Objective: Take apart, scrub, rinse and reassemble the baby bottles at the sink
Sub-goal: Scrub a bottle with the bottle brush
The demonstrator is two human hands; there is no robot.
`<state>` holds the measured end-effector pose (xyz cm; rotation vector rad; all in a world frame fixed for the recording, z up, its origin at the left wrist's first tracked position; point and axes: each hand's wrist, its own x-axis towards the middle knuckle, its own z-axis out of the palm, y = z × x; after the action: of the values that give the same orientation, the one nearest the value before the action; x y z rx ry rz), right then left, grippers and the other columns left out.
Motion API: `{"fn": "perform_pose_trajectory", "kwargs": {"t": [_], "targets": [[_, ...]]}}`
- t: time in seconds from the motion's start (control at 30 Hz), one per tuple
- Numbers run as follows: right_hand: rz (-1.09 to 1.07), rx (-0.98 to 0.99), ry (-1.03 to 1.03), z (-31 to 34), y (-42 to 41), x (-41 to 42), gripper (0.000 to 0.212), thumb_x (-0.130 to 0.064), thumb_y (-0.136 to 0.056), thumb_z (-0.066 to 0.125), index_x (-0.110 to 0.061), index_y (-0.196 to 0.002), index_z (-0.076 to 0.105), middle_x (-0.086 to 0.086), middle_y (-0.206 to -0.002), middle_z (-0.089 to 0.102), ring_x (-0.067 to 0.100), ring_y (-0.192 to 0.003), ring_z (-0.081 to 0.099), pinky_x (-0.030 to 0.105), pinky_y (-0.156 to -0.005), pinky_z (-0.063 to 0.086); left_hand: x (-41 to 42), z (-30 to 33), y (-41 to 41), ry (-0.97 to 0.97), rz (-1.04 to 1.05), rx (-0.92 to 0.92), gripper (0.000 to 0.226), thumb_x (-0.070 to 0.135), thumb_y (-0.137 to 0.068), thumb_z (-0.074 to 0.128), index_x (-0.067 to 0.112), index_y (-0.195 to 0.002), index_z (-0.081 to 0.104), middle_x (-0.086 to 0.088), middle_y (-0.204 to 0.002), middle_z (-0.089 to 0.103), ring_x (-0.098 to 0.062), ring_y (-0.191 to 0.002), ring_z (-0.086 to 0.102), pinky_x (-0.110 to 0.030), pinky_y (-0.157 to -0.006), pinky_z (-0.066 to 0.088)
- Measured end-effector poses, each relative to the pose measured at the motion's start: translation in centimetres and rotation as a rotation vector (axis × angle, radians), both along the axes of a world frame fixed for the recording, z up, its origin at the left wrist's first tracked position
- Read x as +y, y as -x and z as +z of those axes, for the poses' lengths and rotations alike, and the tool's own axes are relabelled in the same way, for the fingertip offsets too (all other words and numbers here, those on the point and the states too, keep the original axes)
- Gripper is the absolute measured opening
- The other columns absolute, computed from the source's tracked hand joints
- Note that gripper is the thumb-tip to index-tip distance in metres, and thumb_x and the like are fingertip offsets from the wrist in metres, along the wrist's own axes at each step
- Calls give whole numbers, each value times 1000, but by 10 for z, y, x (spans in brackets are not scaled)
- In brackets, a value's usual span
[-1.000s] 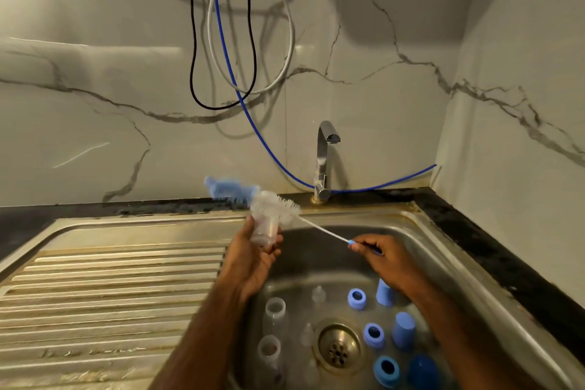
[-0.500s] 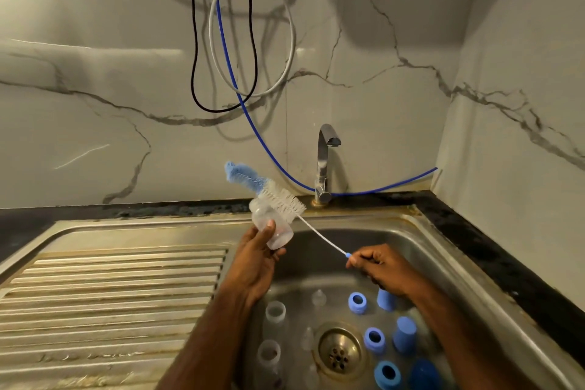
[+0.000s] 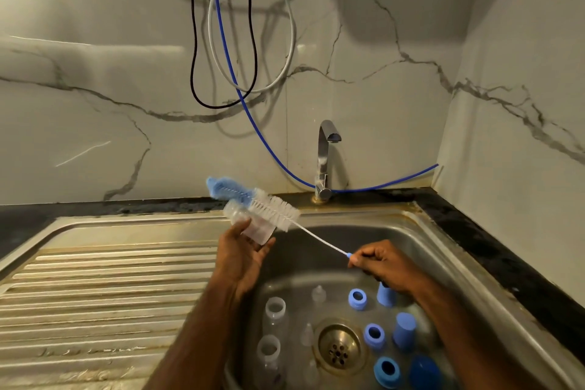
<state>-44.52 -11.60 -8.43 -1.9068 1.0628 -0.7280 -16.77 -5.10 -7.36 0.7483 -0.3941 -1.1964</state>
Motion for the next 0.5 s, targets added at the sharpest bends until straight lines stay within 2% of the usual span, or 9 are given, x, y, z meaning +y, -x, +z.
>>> {"fn": "perform_pose_trajectory", "kwargs": {"t": [0.07,0.13,0.27,0.4,0.5], "targets": [[3,14,65,-1,-12,3,16,-21,-98,64,-16,-90,77,-16,-54,62,-5,-50,51,9,-52,37,0,1,3,12,-14,-36,44,37,-99,53,18,-138,56,-13,-131,67,-33,-126,60,-50,-101,49],[-37,-12,139,-4,-19,2,15,-28,-97,65,-24,-89,77,-12,-67,70,-4,-60,57,12,-59,43,-1,3,6,16,-20,-70,44,40,-96,56,21,-136,57,-12,-134,66,-33,-126,59,-48,-93,54],[-62,-33,169,-8,-13,-7,16,-32,-95,66,-29,-85,77,1,-78,74,17,-71,65,33,-69,52,-3,5,11,-16,-32,-65,52,36,-87,68,17,-135,57,-15,-135,62,-37,-125,59,-47,-82,60],[-112,-24,140,-12,4,-15,19,-26,-95,67,-29,-80,78,2,-80,76,21,-79,70,35,-76,52,-5,1,3,-46,-71,-2,50,41,-97,58,16,-139,52,-18,-130,66,-38,-118,64,-51,-86,57],[-97,-14,143,-16,-7,-12,18,-31,-95,67,-33,-81,78,6,-81,75,26,-78,69,40,-75,55,-3,0,13,-20,-144,-3,52,40,-93,60,15,-139,54,-19,-132,65,-40,-122,62,-53,-88,56]]}}
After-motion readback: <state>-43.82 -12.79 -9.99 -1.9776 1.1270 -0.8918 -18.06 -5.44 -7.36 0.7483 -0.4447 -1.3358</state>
